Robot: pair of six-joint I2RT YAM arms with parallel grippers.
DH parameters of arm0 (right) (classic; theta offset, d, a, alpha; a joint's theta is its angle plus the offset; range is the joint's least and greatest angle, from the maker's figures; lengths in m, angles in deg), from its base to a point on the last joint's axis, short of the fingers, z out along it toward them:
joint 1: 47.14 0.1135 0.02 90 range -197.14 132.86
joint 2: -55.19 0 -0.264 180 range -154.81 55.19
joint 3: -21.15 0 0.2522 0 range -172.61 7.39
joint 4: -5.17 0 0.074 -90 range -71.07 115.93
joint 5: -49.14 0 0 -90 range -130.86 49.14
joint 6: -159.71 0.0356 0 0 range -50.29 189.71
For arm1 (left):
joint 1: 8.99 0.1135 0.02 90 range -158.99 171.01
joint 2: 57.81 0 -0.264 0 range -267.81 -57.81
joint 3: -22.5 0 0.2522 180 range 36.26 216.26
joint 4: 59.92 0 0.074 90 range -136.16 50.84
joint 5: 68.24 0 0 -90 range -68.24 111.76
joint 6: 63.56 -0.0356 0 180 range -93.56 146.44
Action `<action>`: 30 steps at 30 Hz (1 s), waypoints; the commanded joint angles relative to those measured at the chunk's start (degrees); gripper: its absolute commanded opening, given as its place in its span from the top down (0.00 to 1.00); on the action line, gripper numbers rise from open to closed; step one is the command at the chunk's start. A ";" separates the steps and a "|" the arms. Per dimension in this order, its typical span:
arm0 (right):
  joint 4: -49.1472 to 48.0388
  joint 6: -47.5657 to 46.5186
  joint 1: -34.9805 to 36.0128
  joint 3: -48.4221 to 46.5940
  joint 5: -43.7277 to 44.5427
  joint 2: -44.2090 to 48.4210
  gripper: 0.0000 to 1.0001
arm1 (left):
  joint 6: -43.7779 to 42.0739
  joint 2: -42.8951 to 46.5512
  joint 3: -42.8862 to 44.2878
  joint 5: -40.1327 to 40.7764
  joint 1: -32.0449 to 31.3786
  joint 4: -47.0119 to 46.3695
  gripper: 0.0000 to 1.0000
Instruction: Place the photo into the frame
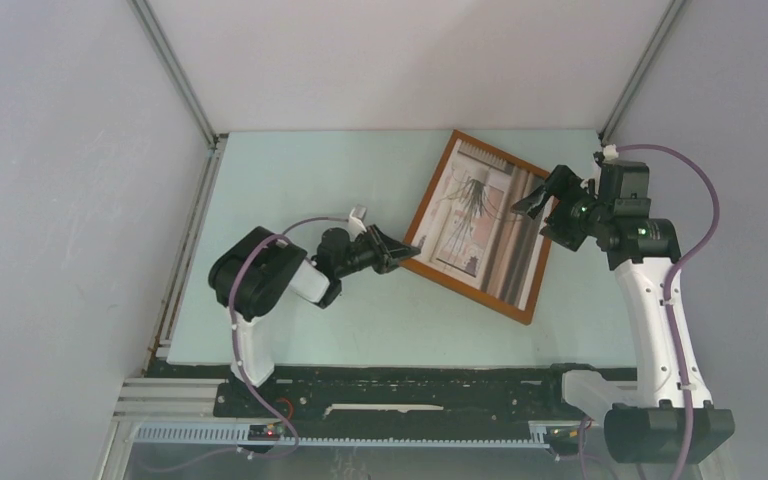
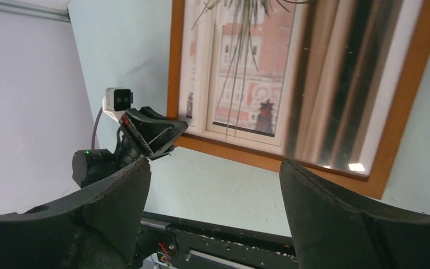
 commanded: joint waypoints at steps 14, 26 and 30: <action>-0.73 -3.11 1.74 -0.14 3.62 2.80 0.05 | -2.28 -9.46 9.79 3.74 -11.54 7.51 0.93; 0.29 -3.67 1.74 -0.18 4.34 4.29 0.05 | -17.01 5.15 6.23 10.58 -10.81 32.61 0.45; 0.30 -3.47 1.74 -0.15 4.24 4.39 0.05 | -22.06 10.65 7.34 13.07 -10.54 41.21 0.36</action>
